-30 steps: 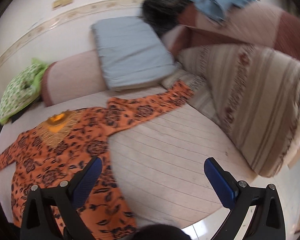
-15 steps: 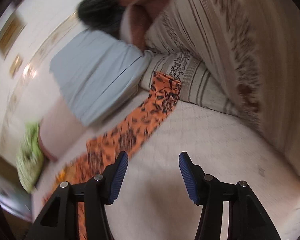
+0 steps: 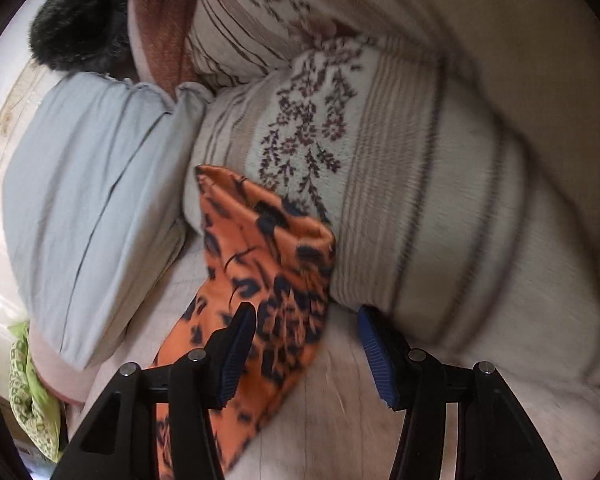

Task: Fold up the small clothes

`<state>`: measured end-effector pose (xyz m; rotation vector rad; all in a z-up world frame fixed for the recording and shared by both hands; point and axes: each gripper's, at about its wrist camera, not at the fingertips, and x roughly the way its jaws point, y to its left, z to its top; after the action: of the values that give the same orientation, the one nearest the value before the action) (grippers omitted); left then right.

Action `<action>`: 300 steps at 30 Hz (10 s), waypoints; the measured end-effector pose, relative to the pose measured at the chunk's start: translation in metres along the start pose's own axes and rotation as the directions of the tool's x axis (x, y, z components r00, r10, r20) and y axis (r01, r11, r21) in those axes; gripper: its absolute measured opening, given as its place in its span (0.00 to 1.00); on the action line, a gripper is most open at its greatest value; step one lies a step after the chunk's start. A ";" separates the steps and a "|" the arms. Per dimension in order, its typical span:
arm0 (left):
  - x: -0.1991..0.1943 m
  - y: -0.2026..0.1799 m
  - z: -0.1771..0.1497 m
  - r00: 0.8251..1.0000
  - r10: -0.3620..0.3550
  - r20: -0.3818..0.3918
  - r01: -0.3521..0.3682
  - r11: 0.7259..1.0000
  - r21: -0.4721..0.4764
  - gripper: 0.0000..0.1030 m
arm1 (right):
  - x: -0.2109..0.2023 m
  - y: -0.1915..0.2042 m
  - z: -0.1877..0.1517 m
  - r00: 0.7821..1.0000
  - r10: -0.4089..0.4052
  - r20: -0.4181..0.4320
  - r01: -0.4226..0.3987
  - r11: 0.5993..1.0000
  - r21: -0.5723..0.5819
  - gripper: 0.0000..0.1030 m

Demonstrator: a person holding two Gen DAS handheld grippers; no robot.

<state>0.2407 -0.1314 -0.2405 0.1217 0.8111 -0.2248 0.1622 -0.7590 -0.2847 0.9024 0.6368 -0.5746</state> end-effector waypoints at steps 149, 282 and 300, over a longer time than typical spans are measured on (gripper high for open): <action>-0.037 0.261 0.058 0.968 -0.061 0.241 0.174 0.859 -0.482 0.04 | -0.046 0.275 -0.325 0.940 0.135 -0.314 -0.277 0.839 -0.469 0.60; -0.340 0.098 -0.078 0.943 0.245 0.223 -0.243 0.969 -0.039 0.95 | -0.409 0.225 -0.457 0.866 0.468 -0.176 -0.406 0.452 -0.794 0.75; -0.281 0.144 -0.114 0.953 0.302 0.021 -0.301 0.952 -0.062 0.95 | -0.364 0.202 -0.450 0.914 0.362 -0.185 -0.362 0.520 -0.774 0.75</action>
<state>0.0079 0.0733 -0.1102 0.1853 0.7576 0.0860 -0.0606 -0.2098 -0.1282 0.1419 0.5932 0.1356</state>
